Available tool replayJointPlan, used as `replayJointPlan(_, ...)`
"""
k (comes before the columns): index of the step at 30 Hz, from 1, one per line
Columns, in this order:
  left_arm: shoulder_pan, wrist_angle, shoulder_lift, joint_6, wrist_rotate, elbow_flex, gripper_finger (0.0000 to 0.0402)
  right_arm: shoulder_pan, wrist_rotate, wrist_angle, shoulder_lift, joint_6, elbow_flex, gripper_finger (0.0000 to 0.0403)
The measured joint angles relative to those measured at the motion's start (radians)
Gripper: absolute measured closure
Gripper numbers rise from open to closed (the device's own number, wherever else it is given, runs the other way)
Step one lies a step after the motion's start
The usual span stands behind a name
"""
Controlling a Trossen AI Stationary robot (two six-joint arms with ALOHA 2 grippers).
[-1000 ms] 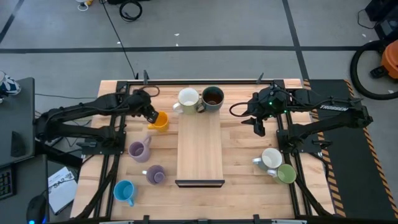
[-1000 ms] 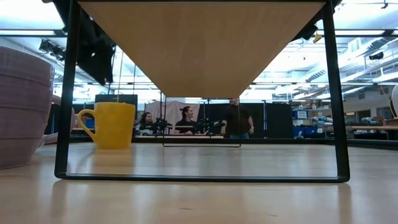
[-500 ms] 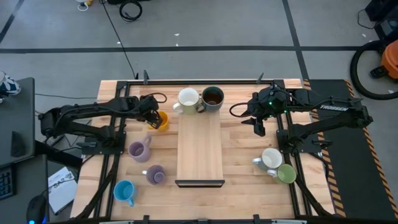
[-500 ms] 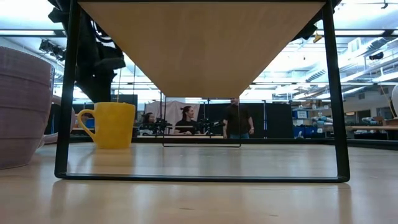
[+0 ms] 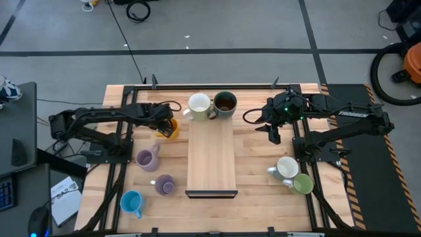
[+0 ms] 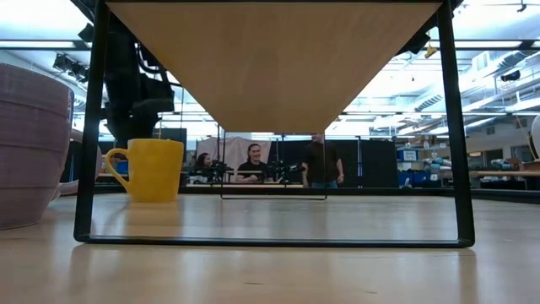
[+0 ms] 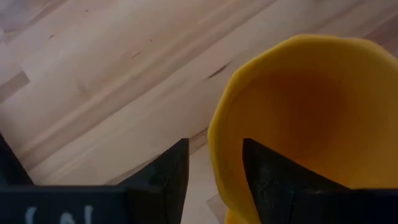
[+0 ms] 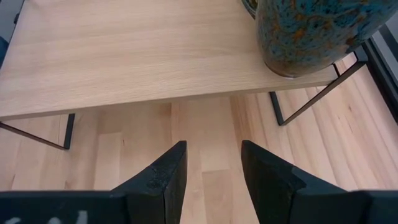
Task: Place coffee mugs
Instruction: Put the yellow mug on the shelf
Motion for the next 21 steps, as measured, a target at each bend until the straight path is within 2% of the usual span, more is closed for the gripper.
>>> replayJointPlan(14, 0.000, 0.014, 0.006, -0.029, 0.009, 0.001, 0.0368, 0.000, 0.000, 0.000, 0.000, 0.000, 0.000, 0.0245)
replayJointPlan(21, -0.001, 0.002, -0.001, -0.044, 0.011, 0.009, 0.0369, 0.000, 0.000, -0.001, 0.000, 0.000, 0.000, 0.0245)
